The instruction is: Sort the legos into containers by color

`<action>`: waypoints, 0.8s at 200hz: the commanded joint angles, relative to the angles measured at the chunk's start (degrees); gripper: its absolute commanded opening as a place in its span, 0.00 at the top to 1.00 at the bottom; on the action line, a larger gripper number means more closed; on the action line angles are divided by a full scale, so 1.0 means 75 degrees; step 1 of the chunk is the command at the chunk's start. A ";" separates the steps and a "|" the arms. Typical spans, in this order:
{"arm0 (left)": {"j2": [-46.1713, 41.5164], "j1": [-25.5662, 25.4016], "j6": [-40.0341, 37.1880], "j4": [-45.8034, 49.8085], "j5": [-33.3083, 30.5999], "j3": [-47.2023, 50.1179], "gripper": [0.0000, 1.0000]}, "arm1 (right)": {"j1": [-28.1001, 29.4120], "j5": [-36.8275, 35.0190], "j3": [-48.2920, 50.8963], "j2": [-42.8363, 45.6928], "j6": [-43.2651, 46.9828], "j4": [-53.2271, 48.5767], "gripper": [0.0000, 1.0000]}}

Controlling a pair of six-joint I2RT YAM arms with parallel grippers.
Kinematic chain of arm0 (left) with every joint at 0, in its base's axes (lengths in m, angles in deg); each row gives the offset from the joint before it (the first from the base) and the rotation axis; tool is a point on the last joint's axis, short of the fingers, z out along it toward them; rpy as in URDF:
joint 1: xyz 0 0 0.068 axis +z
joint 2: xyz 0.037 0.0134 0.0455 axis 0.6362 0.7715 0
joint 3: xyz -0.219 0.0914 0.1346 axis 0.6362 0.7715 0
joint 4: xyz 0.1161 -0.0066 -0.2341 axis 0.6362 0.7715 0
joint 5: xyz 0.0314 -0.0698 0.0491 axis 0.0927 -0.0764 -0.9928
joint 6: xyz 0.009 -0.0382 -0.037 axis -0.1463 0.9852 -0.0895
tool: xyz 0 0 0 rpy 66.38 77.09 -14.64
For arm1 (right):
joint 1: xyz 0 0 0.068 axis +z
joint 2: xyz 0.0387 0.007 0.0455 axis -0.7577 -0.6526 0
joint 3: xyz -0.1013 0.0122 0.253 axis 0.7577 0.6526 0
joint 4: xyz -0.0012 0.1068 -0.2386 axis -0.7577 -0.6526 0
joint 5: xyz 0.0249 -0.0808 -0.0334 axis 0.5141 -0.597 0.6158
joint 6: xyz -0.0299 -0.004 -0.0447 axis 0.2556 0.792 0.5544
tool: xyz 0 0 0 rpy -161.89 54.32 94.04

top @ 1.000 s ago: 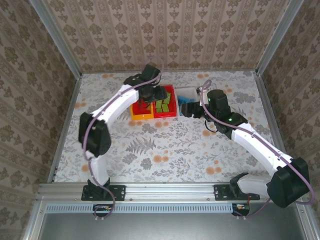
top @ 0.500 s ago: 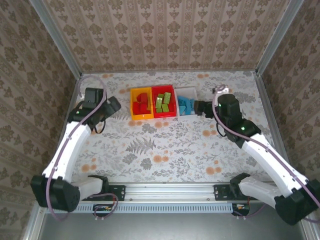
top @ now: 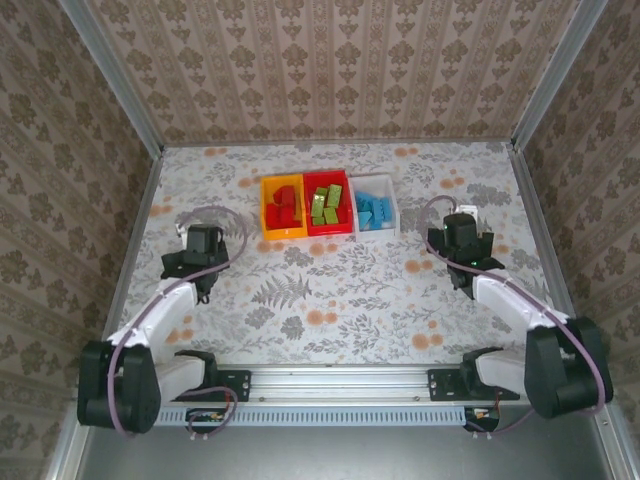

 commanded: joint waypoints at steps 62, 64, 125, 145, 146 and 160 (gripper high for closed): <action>0.2377 0.0928 -0.2012 -0.5599 0.1723 0.0223 0.00 | -0.1196 0.2767 0.1030 -0.2084 0.0539 0.5699 0.00; 0.2413 0.0937 -0.2014 -0.5807 0.1703 0.0309 0.00 | -0.1196 0.2813 0.1120 -0.2112 0.0554 0.5833 0.00; 0.2660 0.1098 -0.1982 -0.6750 0.2074 0.0717 0.00 | -0.1046 0.1777 0.1444 -0.2284 0.0365 0.6614 0.00; 0.2661 0.1108 -0.1982 -0.6760 0.2111 0.0729 0.00 | -0.0966 0.1653 0.1400 -0.2304 0.0415 0.6579 0.00; 0.2658 0.1106 -0.1976 -0.6760 0.2112 0.0729 0.00 | -0.0964 0.1655 0.1400 -0.2302 0.0416 0.6588 0.00; 0.2667 0.1109 -0.1974 -0.6759 0.2106 0.0728 0.00 | -0.0939 0.1601 0.1412 -0.2292 0.0432 0.6609 0.00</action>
